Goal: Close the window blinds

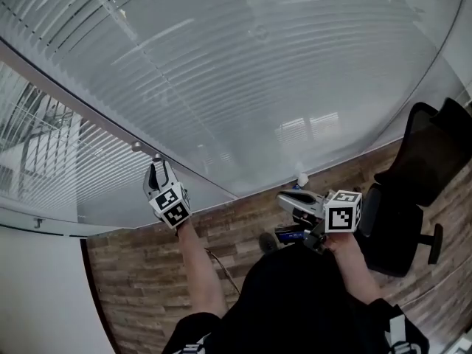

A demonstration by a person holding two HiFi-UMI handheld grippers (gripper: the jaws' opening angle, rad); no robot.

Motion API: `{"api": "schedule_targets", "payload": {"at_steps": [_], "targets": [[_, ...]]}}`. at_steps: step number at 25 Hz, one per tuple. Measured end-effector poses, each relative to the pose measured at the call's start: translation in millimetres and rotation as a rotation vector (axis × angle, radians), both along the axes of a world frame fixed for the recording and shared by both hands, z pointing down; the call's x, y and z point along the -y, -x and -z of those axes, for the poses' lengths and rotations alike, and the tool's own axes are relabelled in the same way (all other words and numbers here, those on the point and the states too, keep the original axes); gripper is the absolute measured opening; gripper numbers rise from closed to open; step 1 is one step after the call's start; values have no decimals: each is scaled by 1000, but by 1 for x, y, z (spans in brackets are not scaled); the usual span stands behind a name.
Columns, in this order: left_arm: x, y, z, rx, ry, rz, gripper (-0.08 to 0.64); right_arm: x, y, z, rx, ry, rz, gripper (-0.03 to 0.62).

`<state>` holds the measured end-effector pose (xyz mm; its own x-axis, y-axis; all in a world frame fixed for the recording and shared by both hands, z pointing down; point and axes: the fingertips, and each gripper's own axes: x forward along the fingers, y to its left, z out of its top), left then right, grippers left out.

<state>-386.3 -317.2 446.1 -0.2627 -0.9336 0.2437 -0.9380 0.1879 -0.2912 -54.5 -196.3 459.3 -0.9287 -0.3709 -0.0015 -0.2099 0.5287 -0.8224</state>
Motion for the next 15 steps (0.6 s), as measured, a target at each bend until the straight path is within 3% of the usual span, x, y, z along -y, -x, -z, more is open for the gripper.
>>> {"api": "schedule_targets", "payload": {"at_steps": [7, 15], "targets": [[-38, -47, -25, -294, -16, -65, 140, -5, -13, -9, 36, 41, 27, 41], [-89, -110, -34, -422, 22, -155, 140, -18, -21, -22, 106, 95, 120, 41]]}}
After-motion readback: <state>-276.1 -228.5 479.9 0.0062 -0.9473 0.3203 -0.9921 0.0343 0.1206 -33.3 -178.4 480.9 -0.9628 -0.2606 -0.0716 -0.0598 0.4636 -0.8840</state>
